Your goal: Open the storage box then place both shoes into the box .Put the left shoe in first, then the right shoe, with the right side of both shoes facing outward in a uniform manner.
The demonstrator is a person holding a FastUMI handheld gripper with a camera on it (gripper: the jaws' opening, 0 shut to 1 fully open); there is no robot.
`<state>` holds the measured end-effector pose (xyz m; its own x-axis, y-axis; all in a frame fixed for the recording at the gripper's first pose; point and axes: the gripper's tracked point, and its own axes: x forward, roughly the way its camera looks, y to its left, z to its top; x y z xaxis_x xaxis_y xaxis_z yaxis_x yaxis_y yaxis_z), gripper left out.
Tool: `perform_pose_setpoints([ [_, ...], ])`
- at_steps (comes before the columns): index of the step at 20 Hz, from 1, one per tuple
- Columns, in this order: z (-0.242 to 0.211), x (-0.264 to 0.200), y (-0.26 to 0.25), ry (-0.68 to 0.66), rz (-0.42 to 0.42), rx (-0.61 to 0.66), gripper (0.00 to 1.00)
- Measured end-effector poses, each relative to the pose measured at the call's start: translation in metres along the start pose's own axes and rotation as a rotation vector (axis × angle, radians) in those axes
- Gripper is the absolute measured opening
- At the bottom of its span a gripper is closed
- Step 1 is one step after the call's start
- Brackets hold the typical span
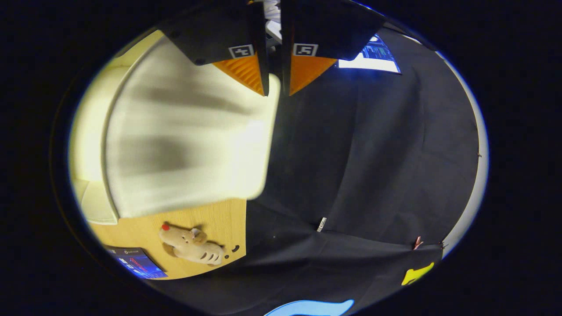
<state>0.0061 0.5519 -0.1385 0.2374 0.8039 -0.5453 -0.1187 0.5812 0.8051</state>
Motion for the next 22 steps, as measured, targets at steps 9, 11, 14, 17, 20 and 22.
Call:
perform_pose_setpoints([
  [9,0.042,-0.120,-0.058,-0.222,-0.118,-0.223,0.97],
  [11,0.052,-0.162,-0.080,-0.297,-0.180,-0.289,0.98],
  [14,0.062,-0.223,-0.121,-0.389,-0.293,-0.382,0.98],
  [17,0.067,-0.274,-0.171,-0.441,-0.422,-0.447,0.98],
  [20,0.064,-0.311,-0.228,-0.455,-0.543,-0.474,0.98],
  [22,0.061,-0.327,-0.267,-0.435,-0.612,-0.476,0.98],
])
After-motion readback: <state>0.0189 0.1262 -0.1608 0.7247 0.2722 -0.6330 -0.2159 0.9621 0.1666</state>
